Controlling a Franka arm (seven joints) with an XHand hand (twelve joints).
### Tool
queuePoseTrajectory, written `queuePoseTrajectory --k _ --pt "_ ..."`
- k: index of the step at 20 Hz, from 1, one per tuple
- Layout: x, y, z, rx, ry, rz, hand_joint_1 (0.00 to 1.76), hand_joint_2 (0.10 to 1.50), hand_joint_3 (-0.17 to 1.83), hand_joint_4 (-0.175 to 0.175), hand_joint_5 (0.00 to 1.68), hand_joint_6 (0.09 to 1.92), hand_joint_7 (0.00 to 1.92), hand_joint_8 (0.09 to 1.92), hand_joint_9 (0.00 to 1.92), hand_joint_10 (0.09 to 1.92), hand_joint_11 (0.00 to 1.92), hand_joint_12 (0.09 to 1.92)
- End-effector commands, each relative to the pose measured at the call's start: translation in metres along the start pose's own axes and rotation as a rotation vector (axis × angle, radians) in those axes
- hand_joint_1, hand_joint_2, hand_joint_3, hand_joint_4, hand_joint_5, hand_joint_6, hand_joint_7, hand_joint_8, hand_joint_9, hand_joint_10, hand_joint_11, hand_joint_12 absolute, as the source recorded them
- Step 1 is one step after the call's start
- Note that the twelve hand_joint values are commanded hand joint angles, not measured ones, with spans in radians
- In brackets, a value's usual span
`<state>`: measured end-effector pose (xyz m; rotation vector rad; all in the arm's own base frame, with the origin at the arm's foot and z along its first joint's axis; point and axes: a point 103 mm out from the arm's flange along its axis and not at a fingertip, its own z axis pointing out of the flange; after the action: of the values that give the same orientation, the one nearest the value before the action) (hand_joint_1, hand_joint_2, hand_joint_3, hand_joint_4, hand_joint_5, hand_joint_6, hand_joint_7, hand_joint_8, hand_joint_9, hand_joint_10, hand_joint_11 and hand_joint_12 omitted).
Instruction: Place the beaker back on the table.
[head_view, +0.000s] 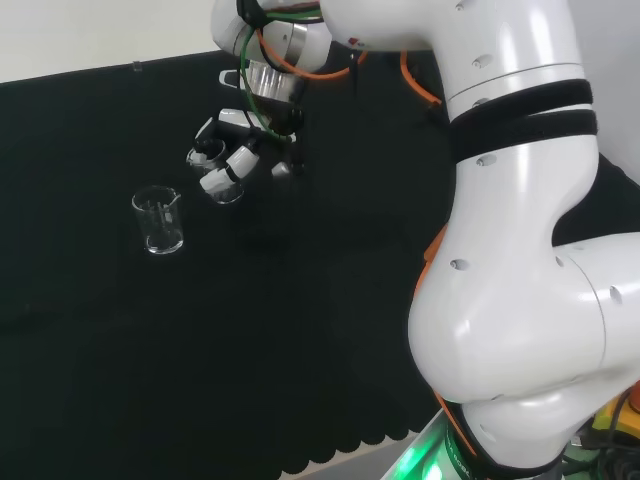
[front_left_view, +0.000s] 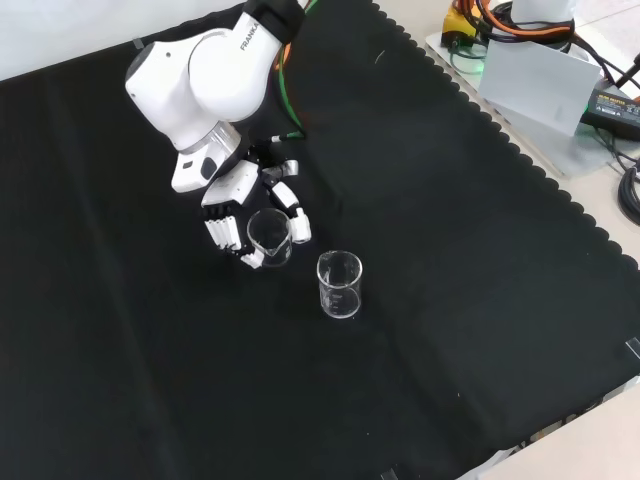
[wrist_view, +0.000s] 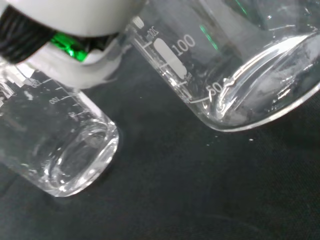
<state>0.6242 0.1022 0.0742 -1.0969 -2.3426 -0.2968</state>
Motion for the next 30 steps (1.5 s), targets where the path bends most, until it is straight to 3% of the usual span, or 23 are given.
queuePoseTrajectory --k 1,20,23,24,27,28,30 --pt "-0.009 0.001 0.008 -0.025 0.021 -0.004 1.29 0.6 0.9 -0.175 1.1 1.06 1.16 1.03 1.3 0.9 1.13 0.89" --pt "-0.014 -0.006 0.024 -0.056 0.038 -0.02 1.29 0.61 0.89 -0.175 1.1 1.06 1.16 1.02 1.29 0.89 1.13 0.89" --pt "-0.014 -0.007 0.026 -0.046 0.024 -0.02 1.29 0.64 0.82 -0.175 1.1 1.02 1.16 0.99 1.26 0.86 1.12 0.9" --pt "-0.014 -0.008 0.027 -0.04 0.024 -0.022 1.28 0.7 0.7 -0.175 1.09 0.99 1.14 0.96 1.21 0.82 1.05 0.93" --pt "-0.013 -0.009 0.029 -0.024 0.023 -0.029 1.14 0.78 0.57 0.013 1.08 0.96 1.08 0.81 1.06 0.66 0.75 1.11" --pt "-0.012 -0.01 0.028 -0.022 0.02 -0.032 1.12 0.72 0.61 0.028 1.0 0.97 1.03 0.76 1.01 0.62 0.63 1.17" --pt "-0.009 -0.011 0.025 -0.02 0.018 -0.037 1.09 0.59 0.73 0.004 0.8 0.97 0.83 0.68 0.85 0.57 0.39 1.26"
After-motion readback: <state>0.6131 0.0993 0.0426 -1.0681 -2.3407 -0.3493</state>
